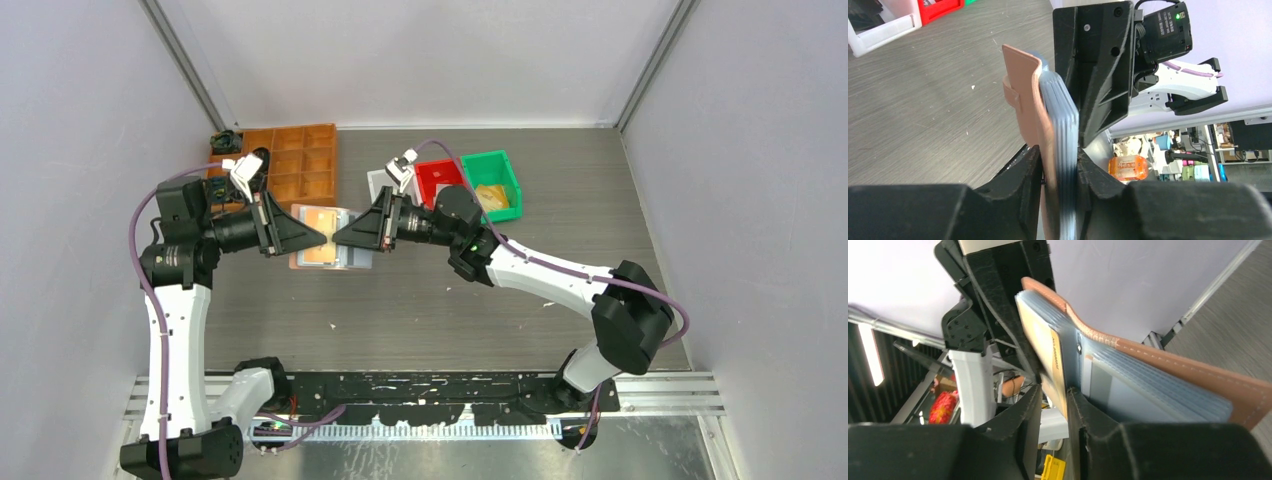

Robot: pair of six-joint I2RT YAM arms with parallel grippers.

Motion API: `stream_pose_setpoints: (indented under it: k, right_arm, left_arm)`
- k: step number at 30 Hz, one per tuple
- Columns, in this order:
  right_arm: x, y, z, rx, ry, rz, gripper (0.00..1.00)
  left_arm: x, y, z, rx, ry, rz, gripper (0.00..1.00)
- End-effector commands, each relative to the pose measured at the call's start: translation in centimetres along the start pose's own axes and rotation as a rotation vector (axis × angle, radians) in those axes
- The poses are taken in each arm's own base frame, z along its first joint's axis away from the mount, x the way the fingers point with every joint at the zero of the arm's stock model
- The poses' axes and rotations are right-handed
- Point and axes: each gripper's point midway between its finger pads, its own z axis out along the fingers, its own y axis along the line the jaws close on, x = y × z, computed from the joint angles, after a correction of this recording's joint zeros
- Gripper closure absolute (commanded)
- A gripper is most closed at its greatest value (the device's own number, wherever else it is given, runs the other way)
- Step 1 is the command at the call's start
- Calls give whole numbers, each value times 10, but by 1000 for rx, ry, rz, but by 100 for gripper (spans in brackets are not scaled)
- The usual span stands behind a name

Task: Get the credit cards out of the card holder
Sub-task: Remove the credit card from the card holder.

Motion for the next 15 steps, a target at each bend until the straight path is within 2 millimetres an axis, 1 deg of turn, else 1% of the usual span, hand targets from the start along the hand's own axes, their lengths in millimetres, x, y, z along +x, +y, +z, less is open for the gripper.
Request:
stream_pose_setpoints:
  k: [1,4,7,10,12,15]
  right_arm:
    - [-5,7,6,50,-63,-68,72]
    - [-6,8,5,51,-76,-69,76]
    - [-6,10,4,45,-76,-63,77]
    - [-6,13,4,37,-81,-60,78]
    - [-6,14,4,31,-81,-60,78]
    - [-6,16,2,21,-86,-54,78]
  left_arm:
    - [2,-33,-5,122,34,47,71]
    - [2,-37,-6,146,37,54,69]
    - [2,-46,-8,192,41,50,63]
    - [2,-51,-9,217,33,71,61]
    - [2,-53,-9,222,25,85,65]
    - [1,-52,-9,221,23,85,78]
